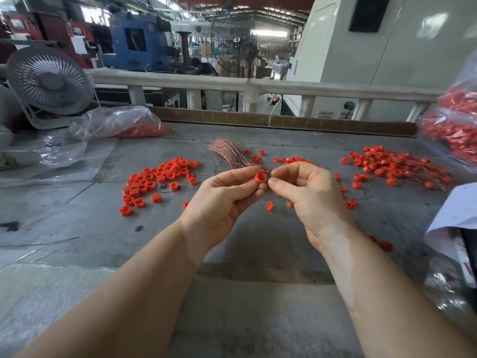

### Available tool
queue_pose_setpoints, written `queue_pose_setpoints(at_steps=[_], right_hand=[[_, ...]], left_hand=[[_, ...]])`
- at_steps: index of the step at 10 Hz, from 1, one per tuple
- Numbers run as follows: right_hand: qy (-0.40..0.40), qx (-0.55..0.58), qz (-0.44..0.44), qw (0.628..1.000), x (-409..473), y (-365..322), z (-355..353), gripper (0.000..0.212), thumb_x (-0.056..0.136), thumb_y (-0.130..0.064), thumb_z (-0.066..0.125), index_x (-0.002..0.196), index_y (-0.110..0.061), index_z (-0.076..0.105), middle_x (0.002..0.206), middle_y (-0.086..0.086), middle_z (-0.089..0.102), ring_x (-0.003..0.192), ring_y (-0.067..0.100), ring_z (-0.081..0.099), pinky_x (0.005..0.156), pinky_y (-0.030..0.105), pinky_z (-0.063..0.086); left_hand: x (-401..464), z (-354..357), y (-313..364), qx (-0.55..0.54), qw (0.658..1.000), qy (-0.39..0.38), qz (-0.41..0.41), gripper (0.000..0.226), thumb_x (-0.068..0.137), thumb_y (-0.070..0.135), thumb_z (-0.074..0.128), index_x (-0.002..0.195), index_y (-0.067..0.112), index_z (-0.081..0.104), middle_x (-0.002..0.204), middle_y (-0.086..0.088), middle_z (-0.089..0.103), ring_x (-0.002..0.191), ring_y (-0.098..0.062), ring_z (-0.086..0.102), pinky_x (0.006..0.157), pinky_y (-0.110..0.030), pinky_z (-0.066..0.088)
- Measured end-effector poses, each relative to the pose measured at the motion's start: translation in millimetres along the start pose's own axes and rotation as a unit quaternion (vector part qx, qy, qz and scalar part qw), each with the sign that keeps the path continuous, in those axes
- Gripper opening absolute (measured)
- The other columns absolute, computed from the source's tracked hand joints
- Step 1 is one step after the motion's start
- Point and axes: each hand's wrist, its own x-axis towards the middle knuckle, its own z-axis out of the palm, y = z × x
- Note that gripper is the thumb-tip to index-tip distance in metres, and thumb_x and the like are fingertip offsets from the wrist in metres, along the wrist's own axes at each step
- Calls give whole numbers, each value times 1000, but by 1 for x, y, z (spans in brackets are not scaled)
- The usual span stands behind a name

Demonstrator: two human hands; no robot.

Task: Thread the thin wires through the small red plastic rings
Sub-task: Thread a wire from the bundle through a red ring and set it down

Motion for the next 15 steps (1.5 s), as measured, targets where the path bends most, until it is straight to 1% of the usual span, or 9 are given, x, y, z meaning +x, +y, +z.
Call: queue_pose_setpoints(at_steps=[5,7,8,9,10,11,13,14,15], right_hand=[[5,12,8,1000,1,-1,1,18,79,4,66,72,-12,63,52,-10,61,49,-4,54,38,10,36],[4,17,5,1000,0,-2,1,19,79,5,66,72,-12,62,50,-11,60,48,-4,53,38,9,35],[-1,15,3,1000,0,-2,1,19,79,5,66,72,-12,63,51,-10,61,49,-4,54,38,10,35],[-3,10,3,1000,0,-2,1,18,79,4,67,72,-13,63,53,-10,62,50,-3,54,39,10,36],[-9,6,2,1000,0,-2,1,19,78,4,67,72,-14,64,53,-9,62,50,-2,55,39,11,36],[-10,7,0,1000,-1,-2,1,19,78,4,67,72,-13,63,54,-10,63,50,-2,55,39,10,36],[-8,3,-5,1000,-1,-2,0,19,78,3,67,72,-14,64,55,-10,63,51,-3,56,39,11,36],[-11,2,-11,1000,0,-2,0,20,78,3,67,72,-15,64,55,-10,63,51,-3,56,39,11,36],[-11,-2,-12,1000,-1,-2,0,20,78,3,67,71,-15,64,55,-10,63,51,-3,56,40,10,36]], left_hand=[[2,-1,-1,-6,1000,-10,-8,31,78,-13,50,68,6,73,70,-10,70,61,-13,68,60,-19,56],[3,-2,-2,-2,1000,-16,-7,24,81,-13,47,83,2,66,69,-9,70,60,-11,67,60,-18,56],[3,-3,-2,-3,1000,-18,-5,23,78,-11,50,81,3,67,70,-9,70,61,-12,68,61,-18,56],[3,-3,-2,-8,1000,-20,-4,22,72,-9,53,74,4,71,71,-10,70,63,-13,68,61,-19,56],[2,-3,-2,-8,1000,-22,-3,25,70,-8,54,68,6,74,71,-10,71,63,-13,68,60,-19,56],[2,-3,-1,-8,1000,-22,-2,32,78,-11,50,67,6,75,71,-10,71,63,-13,68,61,-19,56],[1,-1,0,-13,1000,-20,-3,32,79,-11,49,68,5,74,72,-10,71,63,-13,68,62,-20,57],[2,-1,0,-16,1000,-17,-1,34,82,-13,48,68,4,74,72,-11,71,63,-14,68,61,-20,57],[2,-1,0,-14,1000,-18,3,33,80,-12,49,66,5,74,71,-10,71,62,-13,68,60,-19,56]])
